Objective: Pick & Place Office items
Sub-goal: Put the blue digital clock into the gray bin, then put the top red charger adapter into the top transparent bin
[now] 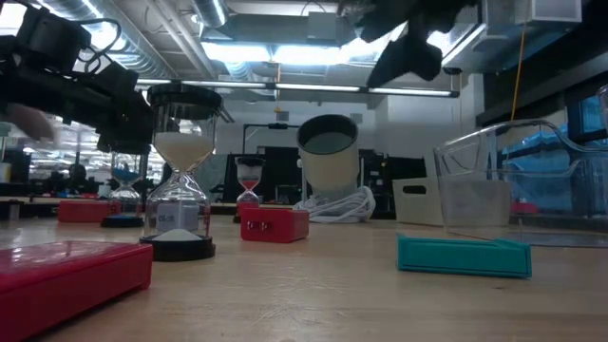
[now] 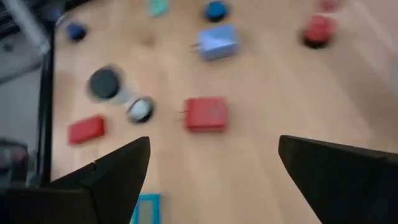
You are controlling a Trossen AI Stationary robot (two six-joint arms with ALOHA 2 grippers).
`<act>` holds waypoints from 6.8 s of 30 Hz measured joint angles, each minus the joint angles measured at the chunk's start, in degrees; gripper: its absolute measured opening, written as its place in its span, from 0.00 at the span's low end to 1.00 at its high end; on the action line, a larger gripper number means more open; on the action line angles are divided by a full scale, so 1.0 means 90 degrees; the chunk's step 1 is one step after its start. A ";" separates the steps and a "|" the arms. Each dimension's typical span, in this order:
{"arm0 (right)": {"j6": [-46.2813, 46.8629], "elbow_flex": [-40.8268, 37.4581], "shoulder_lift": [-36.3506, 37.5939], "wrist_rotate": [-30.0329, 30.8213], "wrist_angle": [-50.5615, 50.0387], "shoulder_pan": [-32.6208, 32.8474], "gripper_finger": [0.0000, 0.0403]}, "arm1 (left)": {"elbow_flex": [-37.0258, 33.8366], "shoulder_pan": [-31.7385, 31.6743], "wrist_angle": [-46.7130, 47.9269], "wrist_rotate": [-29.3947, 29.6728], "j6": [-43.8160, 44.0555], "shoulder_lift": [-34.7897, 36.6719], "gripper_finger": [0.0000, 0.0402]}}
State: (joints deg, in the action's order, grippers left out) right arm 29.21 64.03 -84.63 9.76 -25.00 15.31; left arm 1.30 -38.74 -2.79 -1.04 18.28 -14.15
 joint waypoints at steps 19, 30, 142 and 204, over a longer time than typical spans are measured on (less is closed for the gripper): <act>0.1040 -0.0005 -0.2519 -0.0810 0.1387 0.1182 0.97 | 0.0000 0.0002 0.0000 -0.0039 0.0114 -0.0005 0.49; -0.0305 0.0861 -0.2984 -0.0907 0.0131 0.1320 0.96 | 0.0000 0.0002 0.0003 -0.0051 0.0168 -0.0005 0.49; -0.0705 -0.1248 -0.0472 0.0644 -0.1323 -0.5540 0.38 | 0.0000 0.0002 0.0202 0.0027 -0.0401 -0.0029 0.49; -0.0789 0.1253 -0.0285 0.0723 -0.3946 -0.2989 0.73 | 0.1900 0.1564 0.0868 0.3179 -0.1560 -0.4630 0.69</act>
State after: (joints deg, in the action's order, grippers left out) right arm 22.11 75.31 -87.20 16.27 -60.51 -11.59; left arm 18.40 -24.67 5.02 27.58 4.25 -55.82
